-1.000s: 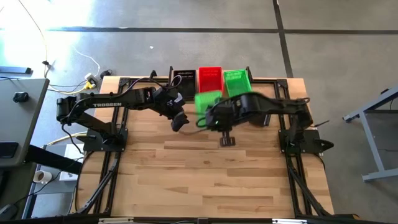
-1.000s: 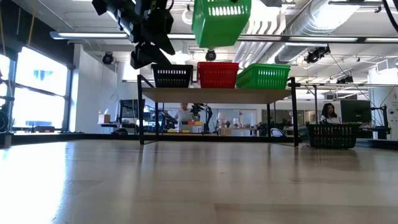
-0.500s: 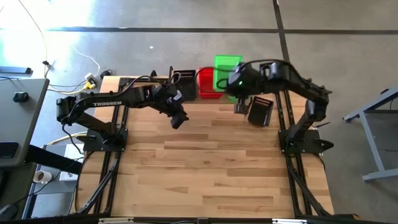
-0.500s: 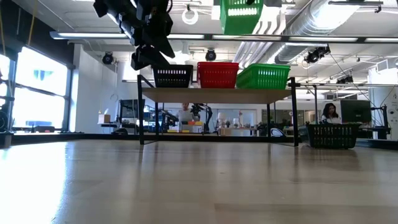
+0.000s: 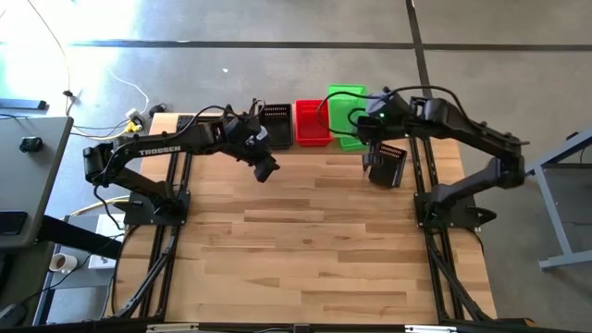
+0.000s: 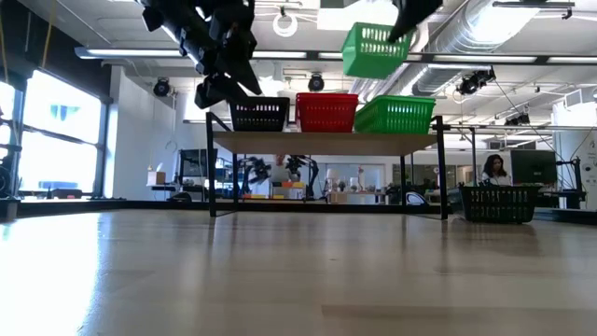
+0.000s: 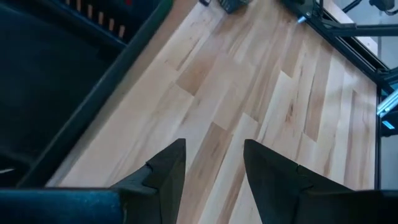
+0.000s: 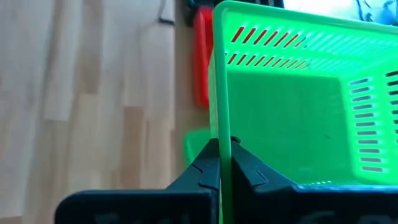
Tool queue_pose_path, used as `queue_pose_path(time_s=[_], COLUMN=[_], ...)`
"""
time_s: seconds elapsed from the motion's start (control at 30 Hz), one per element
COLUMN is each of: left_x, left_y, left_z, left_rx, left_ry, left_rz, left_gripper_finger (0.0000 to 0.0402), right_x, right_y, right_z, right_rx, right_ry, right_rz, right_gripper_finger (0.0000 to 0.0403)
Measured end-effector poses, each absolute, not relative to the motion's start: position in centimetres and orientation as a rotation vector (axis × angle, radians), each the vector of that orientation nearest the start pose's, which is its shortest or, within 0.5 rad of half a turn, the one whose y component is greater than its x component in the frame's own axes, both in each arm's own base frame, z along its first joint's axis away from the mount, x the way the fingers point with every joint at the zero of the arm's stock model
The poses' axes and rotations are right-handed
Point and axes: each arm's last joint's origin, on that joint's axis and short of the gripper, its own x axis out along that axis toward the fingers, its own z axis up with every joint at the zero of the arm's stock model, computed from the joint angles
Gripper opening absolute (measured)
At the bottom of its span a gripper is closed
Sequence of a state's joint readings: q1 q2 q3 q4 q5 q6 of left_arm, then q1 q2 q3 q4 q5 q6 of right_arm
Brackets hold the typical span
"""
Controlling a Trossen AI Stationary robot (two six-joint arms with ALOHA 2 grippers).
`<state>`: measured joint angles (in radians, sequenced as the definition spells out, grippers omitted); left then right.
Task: Stack baskets on shelf by color
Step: Stack the green bin on the stacked green bins on the shelf
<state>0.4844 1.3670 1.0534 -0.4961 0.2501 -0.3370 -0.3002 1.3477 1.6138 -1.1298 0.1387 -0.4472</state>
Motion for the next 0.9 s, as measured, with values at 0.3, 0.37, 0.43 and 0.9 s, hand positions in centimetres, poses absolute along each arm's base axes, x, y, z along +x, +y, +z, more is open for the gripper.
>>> queue_pose_path(time_s=[0.3, 0.37, 0.43, 0.9], left_x=[25.3, 25.3, 25.3, 25.3], left_y=[13.0, 13.0, 13.0, 13.0], left_z=[27.4, 27.4, 27.4, 27.4], left_rx=[-0.614, -0.614, -0.616, -0.663], left_ry=[0.714, 0.714, 0.714, 0.707], left_rz=[0.366, 0.366, 0.367, 0.386], left_gripper_finger=[0.0154, 0.0154, 0.0154, 0.0154], right_x=[21.8, 21.7, 21.5, 20.0], right_y=[-9.4, -9.7, -10.0, -12.1], right_z=[37.5, 36.9, 36.4, 36.0], right_rx=[-0.405, -0.418, -0.435, -0.411], right_ry=[1.021, 1.036, 1.052, 1.063], right_rz=[-0.132, -0.1, -0.077, -0.013], right_gripper_finger=[0.0, 0.0, 0.0, 0.0])
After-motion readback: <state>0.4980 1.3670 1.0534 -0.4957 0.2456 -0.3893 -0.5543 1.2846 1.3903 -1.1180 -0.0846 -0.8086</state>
